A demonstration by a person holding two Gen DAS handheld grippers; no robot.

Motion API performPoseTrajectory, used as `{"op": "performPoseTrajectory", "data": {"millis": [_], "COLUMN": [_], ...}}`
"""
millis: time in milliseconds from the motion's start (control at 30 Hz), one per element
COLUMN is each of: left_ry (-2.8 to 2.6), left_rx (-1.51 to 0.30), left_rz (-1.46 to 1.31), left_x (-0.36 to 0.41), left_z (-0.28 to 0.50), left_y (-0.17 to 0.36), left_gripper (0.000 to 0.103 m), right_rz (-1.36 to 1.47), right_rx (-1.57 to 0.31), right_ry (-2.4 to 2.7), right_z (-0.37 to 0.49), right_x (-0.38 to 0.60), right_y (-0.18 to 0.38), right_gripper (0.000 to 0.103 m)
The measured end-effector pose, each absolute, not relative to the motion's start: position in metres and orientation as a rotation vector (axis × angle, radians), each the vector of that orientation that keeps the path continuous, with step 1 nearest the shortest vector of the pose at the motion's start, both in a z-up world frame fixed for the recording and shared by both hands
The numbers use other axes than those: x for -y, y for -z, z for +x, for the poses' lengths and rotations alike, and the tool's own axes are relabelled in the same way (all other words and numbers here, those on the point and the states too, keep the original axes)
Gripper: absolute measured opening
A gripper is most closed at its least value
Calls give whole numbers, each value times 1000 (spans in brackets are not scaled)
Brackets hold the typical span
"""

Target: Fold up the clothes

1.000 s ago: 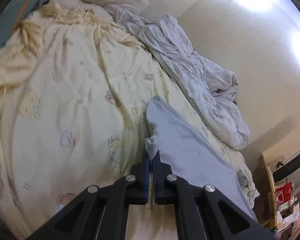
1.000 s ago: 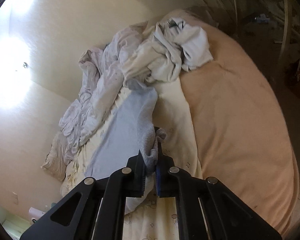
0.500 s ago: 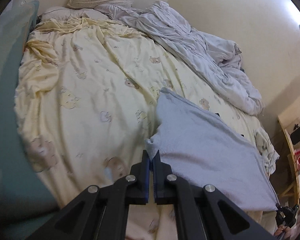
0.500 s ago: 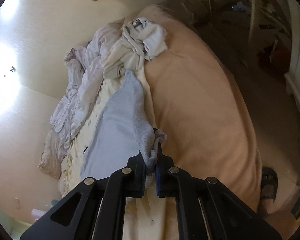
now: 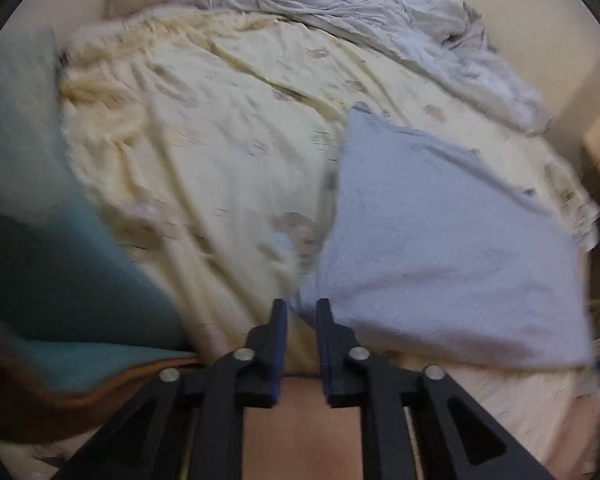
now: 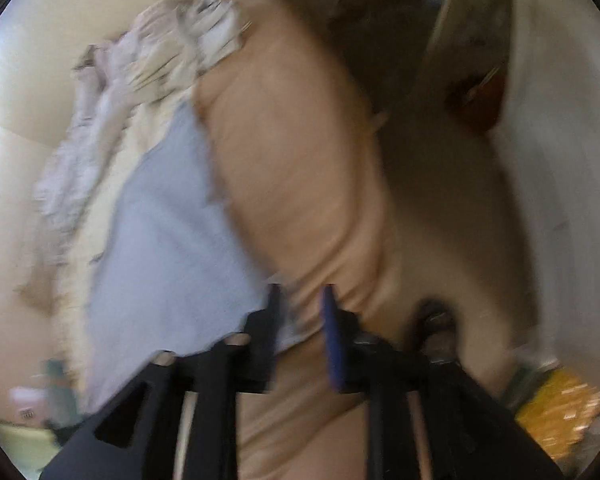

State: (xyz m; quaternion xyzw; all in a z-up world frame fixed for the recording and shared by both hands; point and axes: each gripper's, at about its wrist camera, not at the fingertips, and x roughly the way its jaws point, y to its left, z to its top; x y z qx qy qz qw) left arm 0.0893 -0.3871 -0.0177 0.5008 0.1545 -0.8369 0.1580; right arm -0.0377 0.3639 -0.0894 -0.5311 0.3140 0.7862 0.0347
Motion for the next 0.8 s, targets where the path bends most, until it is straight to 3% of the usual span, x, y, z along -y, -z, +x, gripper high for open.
{"op": "performPoseTrajectory", "data": {"millis": [167,233,267,300,333,533,667,700,800], "left_ry": [2476,2558,2609,2662,2711,2788,2633,2661,2697], "left_rx": [-295,-260,-259,-258,-250,-88,182,189,173], "left_rz": [1376,1364,1384,1411,1458,1678,1805,1775,1742], "left_x": [364,343,326,306,282,168,139,142,159], "left_z": [95,82,68,52,32,-43,-48,-41,-22], "left_y": [-10,-17,-16,-14,-9,47,100,100,96], "left_gripper": [21,24,29,32,38,39,51,53,54], "right_rz": [-1663,-1698,-1724,-1750,-1776,-1924,-1874,-1901,-1961], "right_rx": [-805,-696,-642,-585,-520,111,623,610,341], "right_ry": [-2590,-2721,-2789,-2855,-2914,-3066,-2884,-2865,-2882], "right_z": [-54,-65,-69,-74,-77,-84,-75,-72,-65], "right_x": [-340,-296,-268,-240,-211,-31,11,6,-43], "right_y": [54,38,34,30,30,71,119,127,137], "right_gripper": [36,46,63,90,97,98,99,99,102]}}
